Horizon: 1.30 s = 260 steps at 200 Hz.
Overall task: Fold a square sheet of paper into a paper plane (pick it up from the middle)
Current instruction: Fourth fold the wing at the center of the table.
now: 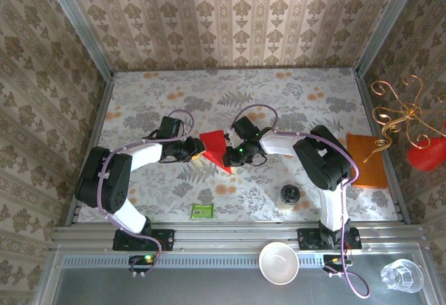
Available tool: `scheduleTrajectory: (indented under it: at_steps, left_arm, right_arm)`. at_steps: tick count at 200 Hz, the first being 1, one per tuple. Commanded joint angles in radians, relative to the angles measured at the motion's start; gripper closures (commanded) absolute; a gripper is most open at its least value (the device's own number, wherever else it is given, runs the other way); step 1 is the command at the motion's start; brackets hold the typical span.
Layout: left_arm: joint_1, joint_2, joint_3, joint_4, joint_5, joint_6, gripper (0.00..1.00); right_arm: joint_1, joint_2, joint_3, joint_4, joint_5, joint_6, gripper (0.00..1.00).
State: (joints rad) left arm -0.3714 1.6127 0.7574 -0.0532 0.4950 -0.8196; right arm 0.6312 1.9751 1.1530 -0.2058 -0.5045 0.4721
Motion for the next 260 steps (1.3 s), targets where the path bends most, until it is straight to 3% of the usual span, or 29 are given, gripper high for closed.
scheduleTrajectory:
  at_steps: [1, 80, 136, 210, 260]
  left_arm:
    - [0.000, 0.025, -0.006, 0.046, 0.029, -0.026, 0.63]
    - [-0.001, 0.094, 0.020, 0.112, 0.094, -0.053, 0.68]
    - [0.001, 0.143, 0.020, 0.216, 0.218, -0.066, 0.70]
    - [0.029, 0.191, 0.029, 0.241, 0.313, 0.015, 0.68]
    - [0.035, 0.211, 0.040, 0.234, 0.320, 0.036, 0.79]
  right_arm:
    - [-0.007, 0.006, -0.009, -0.021, 0.018, 0.007, 0.91]
    - [-0.010, 0.009, -0.010, -0.016, 0.018, 0.005, 0.91]
    - [-0.013, 0.010, -0.015, -0.015, 0.024, 0.002, 0.91]
    - [-0.019, 0.011, -0.022, -0.010, 0.024, 0.000, 0.91]
    - [-0.021, 0.010, -0.026, -0.009, 0.026, 0.001, 0.91]
